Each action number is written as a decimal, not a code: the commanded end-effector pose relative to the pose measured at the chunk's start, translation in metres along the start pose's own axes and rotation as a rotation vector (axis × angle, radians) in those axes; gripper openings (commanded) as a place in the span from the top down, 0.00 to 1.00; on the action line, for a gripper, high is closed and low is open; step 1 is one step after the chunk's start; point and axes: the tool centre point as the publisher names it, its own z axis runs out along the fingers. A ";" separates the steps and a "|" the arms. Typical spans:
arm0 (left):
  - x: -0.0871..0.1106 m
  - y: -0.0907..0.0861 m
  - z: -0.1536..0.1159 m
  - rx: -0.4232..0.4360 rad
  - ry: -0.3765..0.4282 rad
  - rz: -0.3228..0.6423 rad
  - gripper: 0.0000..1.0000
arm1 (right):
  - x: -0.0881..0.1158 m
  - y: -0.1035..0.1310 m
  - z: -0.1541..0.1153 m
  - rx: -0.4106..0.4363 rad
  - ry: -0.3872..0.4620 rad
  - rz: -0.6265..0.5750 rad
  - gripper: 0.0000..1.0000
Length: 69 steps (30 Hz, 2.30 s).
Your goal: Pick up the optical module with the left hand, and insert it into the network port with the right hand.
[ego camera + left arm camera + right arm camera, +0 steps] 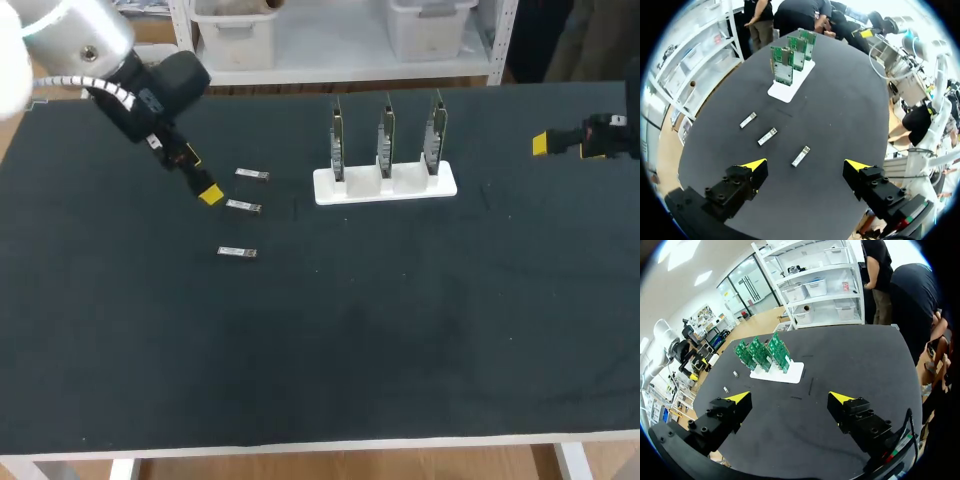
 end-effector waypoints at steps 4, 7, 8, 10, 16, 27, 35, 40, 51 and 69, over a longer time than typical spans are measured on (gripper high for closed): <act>-0.002 0.000 0.003 0.011 0.073 -0.005 0.00 | 0.000 0.000 0.000 0.000 0.000 0.000 0.00; -0.002 0.001 0.004 0.014 0.069 -0.015 0.00 | 0.000 0.000 0.000 0.000 0.000 0.000 0.00; -0.002 0.001 0.004 0.014 0.069 -0.015 0.00 | 0.000 0.000 0.000 0.000 0.000 0.000 0.00; -0.002 0.001 0.004 0.014 0.069 -0.015 0.00 | 0.000 0.000 0.000 0.000 0.000 0.000 0.00; -0.002 0.001 0.004 0.014 0.069 -0.015 0.00 | 0.000 0.000 0.000 0.000 0.000 0.000 0.00; 0.023 -0.001 0.042 0.006 0.178 0.004 0.00 | 0.000 0.000 0.000 0.000 0.000 0.000 0.00; 0.038 0.000 0.045 -0.046 0.146 0.014 0.00 | 0.000 0.000 0.000 0.000 0.000 0.000 0.00; 0.045 0.005 0.052 -0.061 0.131 0.048 0.00 | 0.000 0.000 0.000 0.000 0.000 0.000 0.00; 0.053 0.003 0.071 -0.040 0.104 0.069 0.00 | 0.000 0.000 0.000 0.000 0.000 0.000 0.00; 0.040 0.003 0.080 0.129 -0.061 0.041 0.00 | 0.000 0.000 0.000 0.000 0.000 0.000 0.00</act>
